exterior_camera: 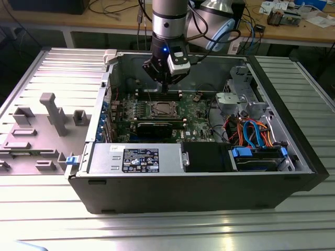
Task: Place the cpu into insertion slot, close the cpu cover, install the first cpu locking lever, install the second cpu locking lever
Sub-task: 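Install the first cpu locking lever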
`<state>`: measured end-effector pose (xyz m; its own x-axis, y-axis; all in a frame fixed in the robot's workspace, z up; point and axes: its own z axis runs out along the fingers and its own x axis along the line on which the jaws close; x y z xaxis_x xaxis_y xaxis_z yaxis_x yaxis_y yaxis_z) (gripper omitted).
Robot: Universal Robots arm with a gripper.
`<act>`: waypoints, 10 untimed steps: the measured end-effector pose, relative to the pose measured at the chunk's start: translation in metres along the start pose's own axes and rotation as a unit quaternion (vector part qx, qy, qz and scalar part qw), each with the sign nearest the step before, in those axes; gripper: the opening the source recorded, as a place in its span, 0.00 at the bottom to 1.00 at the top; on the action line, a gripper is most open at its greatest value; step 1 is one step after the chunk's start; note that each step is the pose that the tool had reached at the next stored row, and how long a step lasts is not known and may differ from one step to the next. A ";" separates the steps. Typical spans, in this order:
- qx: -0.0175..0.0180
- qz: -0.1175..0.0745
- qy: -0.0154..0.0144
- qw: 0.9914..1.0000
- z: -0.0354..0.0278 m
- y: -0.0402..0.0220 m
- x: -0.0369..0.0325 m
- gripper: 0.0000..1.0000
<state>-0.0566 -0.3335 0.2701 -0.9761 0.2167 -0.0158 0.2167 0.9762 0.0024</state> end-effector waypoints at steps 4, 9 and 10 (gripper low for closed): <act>0.000 0.000 0.000 1.000 -0.0001 -0.0002 0.0010 0.11; 0.000 0.000 0.000 1.000 -0.0001 -0.0003 0.0012 0.11; 0.000 0.000 0.000 1.000 0.0000 -0.0003 0.0012 0.11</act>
<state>-0.0579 -0.3335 0.2702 -0.9762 0.2163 -0.0157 0.2163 0.9763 0.0023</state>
